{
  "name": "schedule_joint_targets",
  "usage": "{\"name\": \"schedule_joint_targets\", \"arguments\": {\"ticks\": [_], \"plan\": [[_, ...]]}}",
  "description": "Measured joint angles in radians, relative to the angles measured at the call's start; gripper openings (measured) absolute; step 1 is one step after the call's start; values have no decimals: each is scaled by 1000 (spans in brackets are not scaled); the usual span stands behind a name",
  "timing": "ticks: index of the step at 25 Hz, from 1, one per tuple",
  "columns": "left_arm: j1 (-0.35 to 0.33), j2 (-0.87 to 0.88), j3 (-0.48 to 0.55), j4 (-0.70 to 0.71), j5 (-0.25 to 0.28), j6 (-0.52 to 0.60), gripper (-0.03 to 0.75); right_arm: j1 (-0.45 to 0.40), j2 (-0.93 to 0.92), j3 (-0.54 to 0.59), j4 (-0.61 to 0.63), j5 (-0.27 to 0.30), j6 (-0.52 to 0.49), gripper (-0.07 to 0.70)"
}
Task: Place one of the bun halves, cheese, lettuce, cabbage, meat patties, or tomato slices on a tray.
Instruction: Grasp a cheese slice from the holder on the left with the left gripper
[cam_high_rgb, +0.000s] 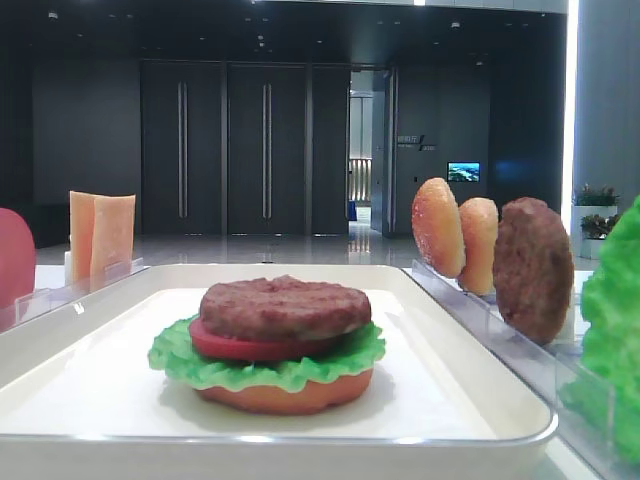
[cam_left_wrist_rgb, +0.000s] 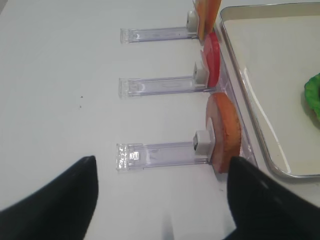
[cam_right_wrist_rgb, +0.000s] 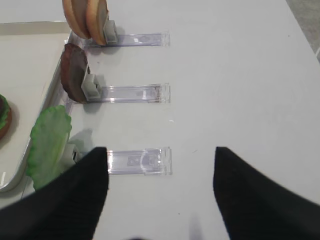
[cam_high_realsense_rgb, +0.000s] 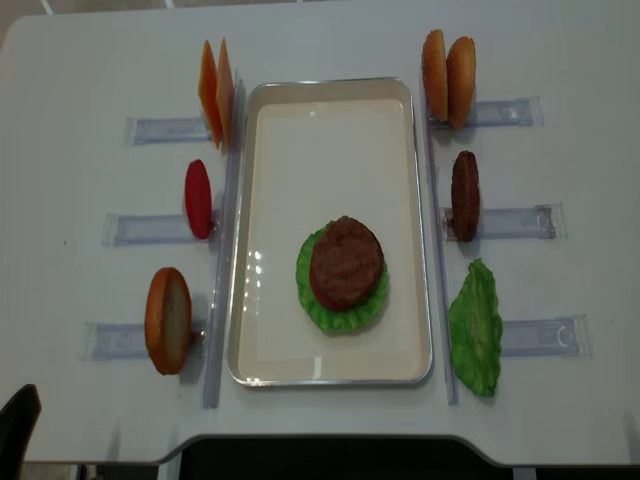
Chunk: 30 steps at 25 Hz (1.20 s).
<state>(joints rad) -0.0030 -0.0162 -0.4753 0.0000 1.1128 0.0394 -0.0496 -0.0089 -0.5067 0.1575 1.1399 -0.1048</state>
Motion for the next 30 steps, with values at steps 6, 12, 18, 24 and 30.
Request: {"name": "schedule_joint_targets", "arguments": {"ticks": [6, 12, 18, 24, 30], "plan": [[0, 0, 0, 0, 0, 1, 567, 0, 0, 0, 0, 0, 0, 434], [0, 10, -1, -11, 0, 1, 556, 0, 0, 0, 0, 0, 0, 434], [0, 147, -86, -11, 25, -1, 555, 0, 0, 0, 0, -1, 0, 434], [0, 380, -224, -11, 63, -22, 555, 0, 0, 0, 0, -3, 0, 434], [0, 662, -377, -8, 93, -26, 555, 0, 0, 0, 0, -3, 0, 434]]}}
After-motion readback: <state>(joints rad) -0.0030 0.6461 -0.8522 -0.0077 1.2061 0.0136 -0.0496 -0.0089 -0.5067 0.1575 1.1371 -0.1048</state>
